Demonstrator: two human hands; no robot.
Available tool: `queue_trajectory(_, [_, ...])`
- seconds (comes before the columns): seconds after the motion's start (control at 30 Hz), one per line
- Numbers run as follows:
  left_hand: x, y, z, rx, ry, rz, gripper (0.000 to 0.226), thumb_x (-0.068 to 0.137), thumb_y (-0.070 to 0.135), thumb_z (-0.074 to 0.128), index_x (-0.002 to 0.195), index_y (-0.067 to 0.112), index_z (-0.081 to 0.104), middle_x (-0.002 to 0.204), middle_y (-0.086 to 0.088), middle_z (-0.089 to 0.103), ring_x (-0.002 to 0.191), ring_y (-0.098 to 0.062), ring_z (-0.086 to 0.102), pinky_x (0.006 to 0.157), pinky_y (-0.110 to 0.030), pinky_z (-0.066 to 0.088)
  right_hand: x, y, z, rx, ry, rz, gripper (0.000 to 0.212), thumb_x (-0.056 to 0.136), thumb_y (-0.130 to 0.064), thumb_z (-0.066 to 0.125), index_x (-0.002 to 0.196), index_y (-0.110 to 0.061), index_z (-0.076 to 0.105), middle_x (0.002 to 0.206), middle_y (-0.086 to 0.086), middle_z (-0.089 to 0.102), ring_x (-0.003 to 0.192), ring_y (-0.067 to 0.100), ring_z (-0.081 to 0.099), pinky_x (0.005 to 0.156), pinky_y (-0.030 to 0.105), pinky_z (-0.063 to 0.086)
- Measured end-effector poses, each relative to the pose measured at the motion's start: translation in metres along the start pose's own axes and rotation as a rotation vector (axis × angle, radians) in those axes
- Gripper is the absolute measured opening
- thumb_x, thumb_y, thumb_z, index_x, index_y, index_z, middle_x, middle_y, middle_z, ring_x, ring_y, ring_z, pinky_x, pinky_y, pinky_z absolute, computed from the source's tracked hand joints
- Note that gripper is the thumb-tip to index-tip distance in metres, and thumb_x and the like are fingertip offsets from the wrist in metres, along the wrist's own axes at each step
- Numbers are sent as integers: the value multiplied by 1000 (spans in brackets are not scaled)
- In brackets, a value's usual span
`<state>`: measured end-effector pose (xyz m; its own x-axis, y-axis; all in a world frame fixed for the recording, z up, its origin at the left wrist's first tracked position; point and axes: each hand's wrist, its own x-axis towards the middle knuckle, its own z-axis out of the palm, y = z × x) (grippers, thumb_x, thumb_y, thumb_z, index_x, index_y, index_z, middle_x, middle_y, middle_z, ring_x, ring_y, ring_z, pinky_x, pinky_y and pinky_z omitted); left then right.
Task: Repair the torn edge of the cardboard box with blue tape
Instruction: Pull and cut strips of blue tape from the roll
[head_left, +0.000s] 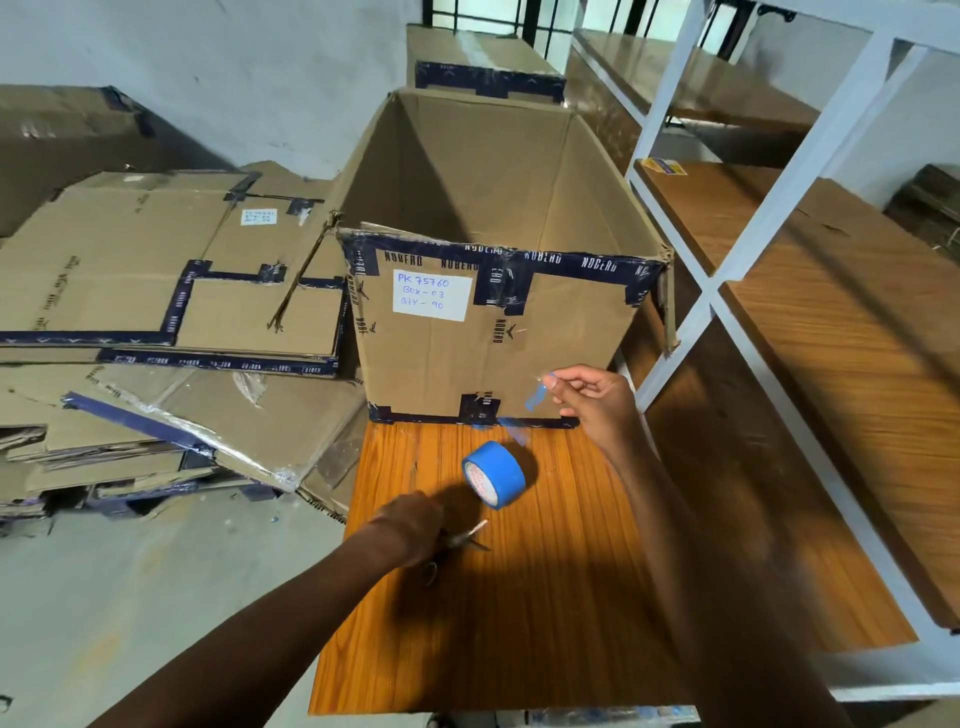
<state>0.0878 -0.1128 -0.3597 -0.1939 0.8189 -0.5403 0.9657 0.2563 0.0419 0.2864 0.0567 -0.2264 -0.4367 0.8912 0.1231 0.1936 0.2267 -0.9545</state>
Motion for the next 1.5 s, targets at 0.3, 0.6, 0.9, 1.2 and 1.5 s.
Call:
queue_trajectory(0.3, [-5, 4, 5, -190, 236, -54, 23, 104, 31, 65, 120, 15, 71, 113, -6, 72, 101, -21, 71, 85, -33, 62, 1, 3, 5, -7, -47, 27, 8, 93, -20, 79, 97, -27, 79, 88, -4, 81, 83, 10, 76, 73, 31, 63])
queue_trajectory(0.6, [-9, -1, -3, -954, 420, 62, 44, 94, 72, 61, 93, 31, 76, 81, 11, 74, 78, -4, 70, 77, -39, 62, 10, -4, 16, 142, -81, 40, 7, 93, -19, 79, 100, -21, 79, 88, 5, 81, 75, 17, 75, 71, 31, 64])
queue_trajectory(0.9, [-34, 17, -86, -1925, 329, 225, 67, 97, 70, 50, 137, 19, 70, 128, 0, 76, 127, -19, 66, 108, -44, 50, 12, -33, 40, 535, -36, 134, 26, 96, -14, 75, 117, 1, 73, 90, 8, 73, 74, 17, 67, 69, 28, 59])
queue_trajectory(1.2, [-46, 23, -94, -2260, 291, 277, 58, 95, 43, 71, 143, 10, 65, 122, -3, 76, 111, -17, 65, 95, -37, 45, -14, -61, 51, 701, -57, 124, 19, 94, -18, 73, 109, -6, 74, 84, 8, 69, 76, 16, 65, 70, 29, 59])
queue_trajectory(1.5, [-77, 10, -91, -2414, 451, 247, 13, 101, 6, 67, 111, 11, 74, 93, -4, 77, 85, -13, 70, 78, -23, 59, -46, -78, 45, 501, 27, 34, 33, 87, -31, 77, 112, -9, 76, 97, 14, 77, 86, 24, 72, 72, 29, 62])
